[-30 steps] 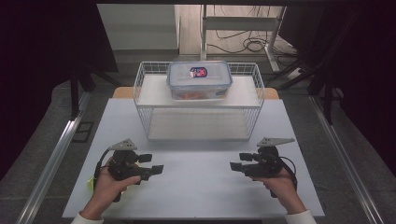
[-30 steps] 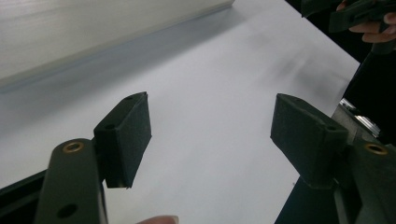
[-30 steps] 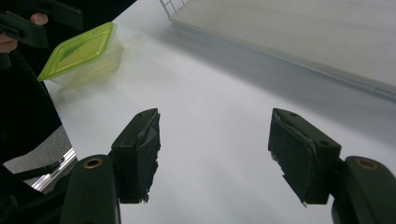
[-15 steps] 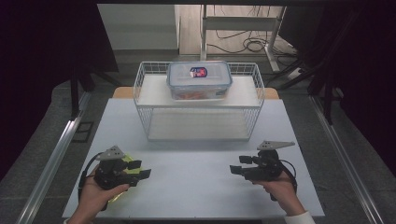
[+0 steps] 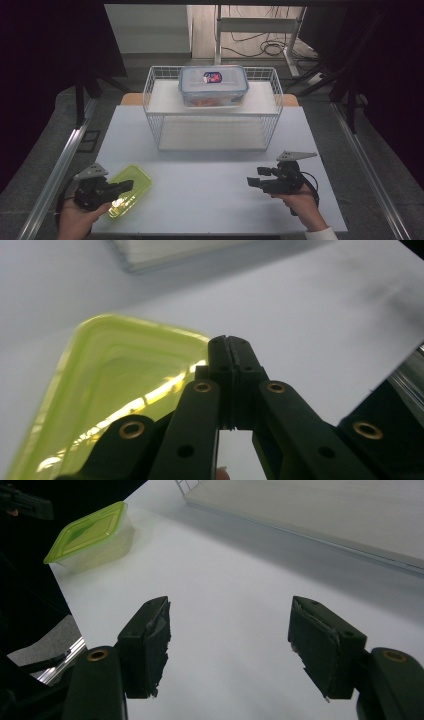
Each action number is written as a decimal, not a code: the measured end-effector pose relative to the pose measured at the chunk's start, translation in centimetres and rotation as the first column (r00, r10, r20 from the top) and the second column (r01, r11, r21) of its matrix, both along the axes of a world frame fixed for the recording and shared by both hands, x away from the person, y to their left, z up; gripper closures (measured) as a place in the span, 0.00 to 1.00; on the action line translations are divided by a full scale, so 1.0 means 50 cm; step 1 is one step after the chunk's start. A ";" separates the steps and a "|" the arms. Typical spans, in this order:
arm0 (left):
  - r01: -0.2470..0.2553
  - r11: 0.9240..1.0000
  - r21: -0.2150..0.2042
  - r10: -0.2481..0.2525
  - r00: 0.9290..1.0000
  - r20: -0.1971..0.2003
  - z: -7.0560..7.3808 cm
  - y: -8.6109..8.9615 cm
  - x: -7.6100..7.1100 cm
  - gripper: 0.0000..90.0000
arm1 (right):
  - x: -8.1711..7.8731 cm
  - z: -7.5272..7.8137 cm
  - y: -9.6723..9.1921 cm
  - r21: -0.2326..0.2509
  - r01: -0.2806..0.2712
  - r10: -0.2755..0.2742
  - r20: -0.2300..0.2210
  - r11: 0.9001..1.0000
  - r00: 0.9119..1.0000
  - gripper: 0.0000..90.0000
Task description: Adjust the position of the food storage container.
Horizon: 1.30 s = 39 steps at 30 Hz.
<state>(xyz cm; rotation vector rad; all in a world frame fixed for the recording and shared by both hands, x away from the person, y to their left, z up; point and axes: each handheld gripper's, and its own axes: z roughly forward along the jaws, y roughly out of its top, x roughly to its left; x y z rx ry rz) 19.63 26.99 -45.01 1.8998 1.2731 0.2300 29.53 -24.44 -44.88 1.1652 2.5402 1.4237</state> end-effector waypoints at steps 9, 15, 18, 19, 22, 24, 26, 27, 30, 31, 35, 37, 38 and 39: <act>-0.109 0.994 0.000 0.109 0.993 -0.050 -0.039 0.071 -0.062 1.00 | 0.000 -0.001 0.001 -0.005 0.002 -0.002 0.003 1.000 1.000 0.37; -0.209 0.977 0.044 0.212 0.972 -0.096 -0.065 0.130 -0.100 1.00 | 0.004 -0.006 -0.001 -0.013 0.005 -0.006 -0.004 1.000 1.000 0.37; -0.240 0.969 0.061 0.246 0.960 -0.133 -0.087 0.144 -0.102 1.00 | 0.005 -0.007 -0.001 -0.016 0.013 -0.013 -0.007 1.000 1.000 0.37; -0.246 0.966 0.077 0.255 0.957 -0.140 -0.092 0.145 -0.102 1.00 | 0.006 -0.008 0.000 -0.018 0.015 -0.015 -0.006 1.000 1.000 0.37; -0.259 0.960 0.107 0.273 0.950 -0.151 -0.102 0.150 -0.100 1.00 | 0.005 -0.008 0.002 -0.021 0.012 -0.012 -0.005 1.000 1.000 0.37; -0.257 0.960 0.108 0.273 0.947 -0.167 -0.111 0.153 -0.097 1.00 | 0.004 -0.007 0.003 -0.019 0.011 -0.011 -0.002 1.000 1.000 0.37; -0.247 0.964 0.102 0.263 0.947 -0.186 -0.120 0.151 -0.089 1.00 | 0.006 -0.007 0.001 -0.020 0.012 -0.012 -0.002 1.000 1.000 0.37; -0.246 0.964 0.098 0.261 0.946 -0.193 -0.124 0.150 -0.085 1.00 | 0.006 -0.007 0.001 -0.019 0.014 -0.014 -0.005 1.000 1.000 0.37; -0.246 0.964 0.100 0.261 0.944 -0.200 -0.131 0.148 -0.070 1.00 | 0.006 -0.007 -0.003 -0.017 0.017 -0.017 -0.006 1.000 1.000 0.37; -0.239 0.966 0.099 0.255 0.945 -0.207 -0.133 0.148 -0.065 1.00 | 0.005 -0.007 -0.004 -0.014 0.020 -0.020 -0.005 1.000 1.000 0.37; -0.234 0.967 0.100 0.250 0.945 -0.210 -0.134 0.145 -0.053 1.00 | 0.005 -0.003 -0.010 -0.014 0.029 -0.029 0.006 0.999 1.000 0.37; -0.232 0.967 0.103 0.249 0.945 -0.214 -0.133 0.145 -0.045 1.00 | 0.005 -0.003 -0.011 -0.011 0.032 -0.032 0.004 0.999 0.999 0.37; -0.231 0.967 0.107 0.249 0.944 -0.215 -0.133 0.146 -0.041 1.00 | 0.005 -0.003 -0.011 -0.012 0.032 -0.032 0.003 0.999 0.999 0.37; -0.230 0.967 0.107 0.248 0.944 -0.218 -0.133 0.145 -0.036 1.00 | 0.006 -0.003 -0.011 -0.013 0.032 -0.032 0.004 0.999 0.999 0.37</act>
